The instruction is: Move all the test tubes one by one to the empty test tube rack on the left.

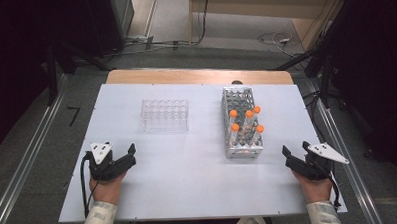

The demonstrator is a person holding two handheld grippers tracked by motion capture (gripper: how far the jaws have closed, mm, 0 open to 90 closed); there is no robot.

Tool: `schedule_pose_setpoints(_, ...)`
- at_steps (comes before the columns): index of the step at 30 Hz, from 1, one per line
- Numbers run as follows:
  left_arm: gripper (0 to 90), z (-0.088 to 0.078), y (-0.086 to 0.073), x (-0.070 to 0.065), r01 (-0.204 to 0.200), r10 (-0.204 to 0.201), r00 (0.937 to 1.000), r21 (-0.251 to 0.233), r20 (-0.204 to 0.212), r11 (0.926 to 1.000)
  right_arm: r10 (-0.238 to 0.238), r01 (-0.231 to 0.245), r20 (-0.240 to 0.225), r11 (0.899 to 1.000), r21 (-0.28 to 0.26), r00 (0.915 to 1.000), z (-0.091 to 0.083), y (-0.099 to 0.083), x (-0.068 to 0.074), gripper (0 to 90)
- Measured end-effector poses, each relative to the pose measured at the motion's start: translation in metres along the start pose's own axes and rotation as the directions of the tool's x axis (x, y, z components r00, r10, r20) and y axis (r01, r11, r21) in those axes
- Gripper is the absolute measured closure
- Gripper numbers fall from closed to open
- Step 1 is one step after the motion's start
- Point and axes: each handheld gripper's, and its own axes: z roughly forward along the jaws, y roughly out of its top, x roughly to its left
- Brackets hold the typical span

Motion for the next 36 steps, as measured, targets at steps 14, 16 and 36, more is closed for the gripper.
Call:
schedule_pose_setpoints(14,17.7,0.001,0.000,-0.001,0.001,-0.001,1.0000,0.000,0.007,1.0000,0.002,-0.002,-0.018,1.000,0.002,0.9998,-0.001,0.000,0.003,22.8)
schedule_pose_setpoints(16,17.7,0.001,0.000,-0.001,0.002,-0.002,1.0000,-0.001,0.008,1.0000,-0.001,0.001,-0.020,1.000,-0.001,0.9998,-0.001,0.000,0.004,22.8)
schedule_pose_setpoints(36,17.7,0.002,0.000,-0.003,-0.003,0.003,0.9999,0.003,0.014,1.0000,-0.004,0.001,-0.073,0.999,-0.036,0.9973,-0.009,0.006,0.015,22.8)
